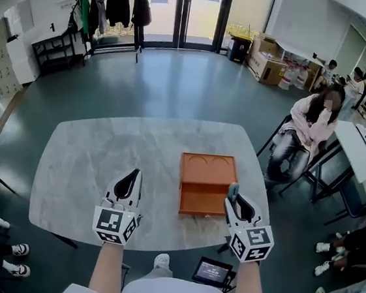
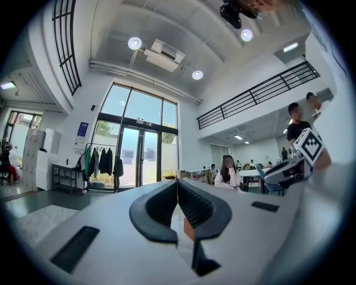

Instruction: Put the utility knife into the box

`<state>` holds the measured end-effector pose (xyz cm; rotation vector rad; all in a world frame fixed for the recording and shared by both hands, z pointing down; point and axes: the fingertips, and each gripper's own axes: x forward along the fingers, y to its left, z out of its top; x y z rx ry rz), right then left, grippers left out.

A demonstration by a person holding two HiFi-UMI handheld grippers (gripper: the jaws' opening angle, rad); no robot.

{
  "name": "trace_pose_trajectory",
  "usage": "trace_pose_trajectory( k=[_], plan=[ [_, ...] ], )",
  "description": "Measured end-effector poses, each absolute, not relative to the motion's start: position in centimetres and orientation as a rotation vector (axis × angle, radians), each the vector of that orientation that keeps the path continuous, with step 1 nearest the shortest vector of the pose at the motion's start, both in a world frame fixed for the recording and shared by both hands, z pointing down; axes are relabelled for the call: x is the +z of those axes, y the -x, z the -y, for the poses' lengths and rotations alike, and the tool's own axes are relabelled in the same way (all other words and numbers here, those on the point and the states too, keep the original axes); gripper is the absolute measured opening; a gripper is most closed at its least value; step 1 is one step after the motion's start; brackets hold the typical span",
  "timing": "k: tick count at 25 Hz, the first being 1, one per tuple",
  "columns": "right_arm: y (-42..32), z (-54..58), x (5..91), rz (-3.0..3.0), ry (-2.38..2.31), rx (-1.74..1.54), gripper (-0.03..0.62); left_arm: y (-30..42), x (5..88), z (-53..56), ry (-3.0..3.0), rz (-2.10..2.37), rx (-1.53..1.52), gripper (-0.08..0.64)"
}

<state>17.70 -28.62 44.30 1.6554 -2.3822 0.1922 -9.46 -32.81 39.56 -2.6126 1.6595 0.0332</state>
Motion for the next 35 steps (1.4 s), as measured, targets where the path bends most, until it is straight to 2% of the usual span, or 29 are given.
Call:
trace_pose_trajectory(
  k=[13,35],
  plan=[
    [-17.8,34.2,46.7,2.317,-1.635,0.280,0.133,9.7,41.8,39.0,2.668,-1.656,-0.027,0.015],
    [-16.5,36.7,57.2,2.167,-1.227,0.571,0.134,9.8,48.6,39.8,2.723,-1.862,-0.169,0.015]
  ],
)
